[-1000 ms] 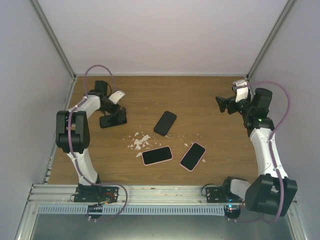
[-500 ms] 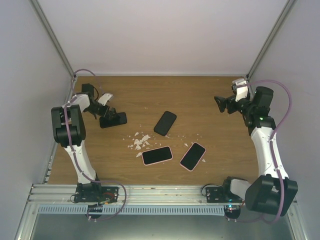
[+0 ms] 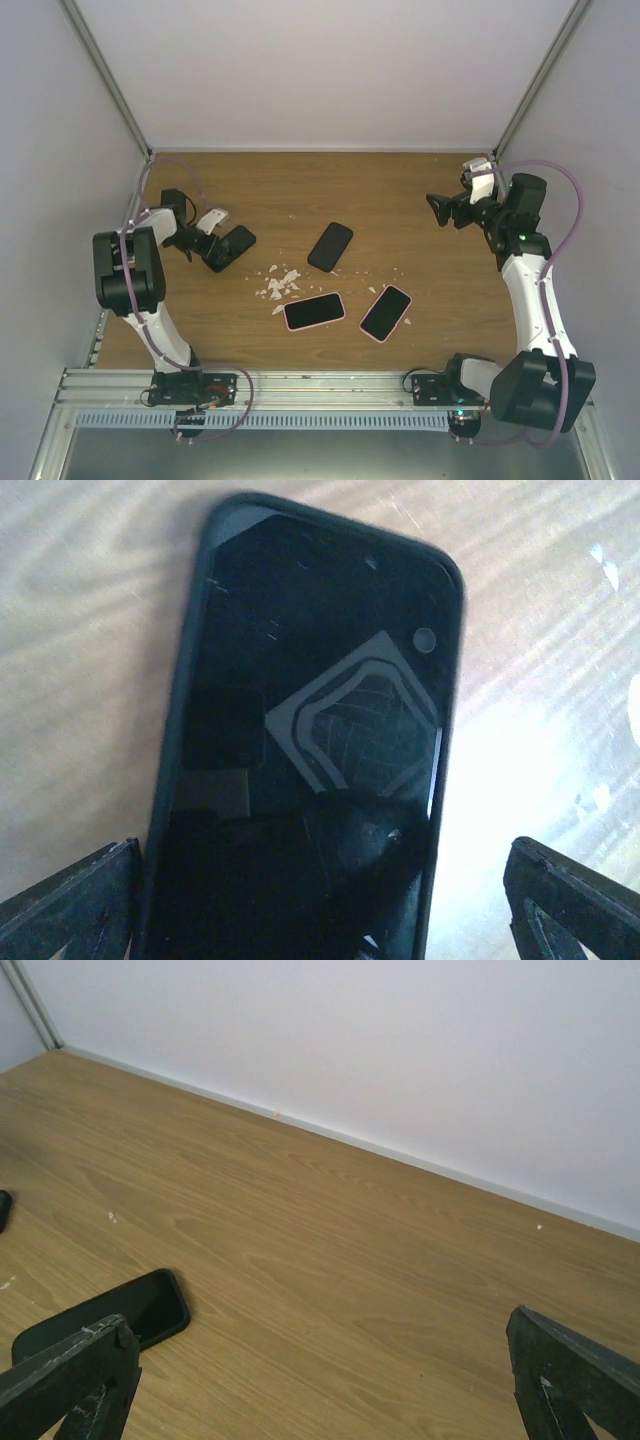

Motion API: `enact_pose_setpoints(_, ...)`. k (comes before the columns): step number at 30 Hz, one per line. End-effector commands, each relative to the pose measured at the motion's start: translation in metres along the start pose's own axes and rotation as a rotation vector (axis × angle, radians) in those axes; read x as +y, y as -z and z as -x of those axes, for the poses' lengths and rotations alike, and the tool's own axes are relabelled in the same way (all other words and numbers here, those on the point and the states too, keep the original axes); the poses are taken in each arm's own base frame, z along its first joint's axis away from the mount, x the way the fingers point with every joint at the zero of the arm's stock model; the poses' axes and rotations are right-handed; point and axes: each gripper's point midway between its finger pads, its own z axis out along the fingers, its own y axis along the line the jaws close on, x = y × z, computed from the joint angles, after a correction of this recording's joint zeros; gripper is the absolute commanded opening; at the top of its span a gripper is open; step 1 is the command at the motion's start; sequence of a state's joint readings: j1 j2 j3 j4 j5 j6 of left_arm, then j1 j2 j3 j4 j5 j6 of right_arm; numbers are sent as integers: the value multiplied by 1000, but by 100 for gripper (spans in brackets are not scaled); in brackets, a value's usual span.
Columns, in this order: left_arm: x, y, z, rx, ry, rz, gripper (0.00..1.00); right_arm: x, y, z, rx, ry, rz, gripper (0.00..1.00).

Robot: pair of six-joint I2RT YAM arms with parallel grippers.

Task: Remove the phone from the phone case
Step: Pick up the phone at the center of the board.

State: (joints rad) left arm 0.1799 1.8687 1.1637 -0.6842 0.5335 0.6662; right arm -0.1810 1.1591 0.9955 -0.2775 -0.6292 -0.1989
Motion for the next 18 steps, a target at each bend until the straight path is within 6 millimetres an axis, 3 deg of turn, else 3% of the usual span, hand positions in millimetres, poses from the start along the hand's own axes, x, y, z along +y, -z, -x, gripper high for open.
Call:
enact_pose_setpoints(1,-18,1,-16,27,-28,24,99,2,6,15,-32,-1,18,100)
enact_pose_setpoints(9,-23,-8,-31,94,-44,286,99,2,7,17,-34,-4,11,99)
enact_pose_setpoints(18,-28,-26,-37,178,-8,382,99,-4,8,25,-43,-30,-11,100)
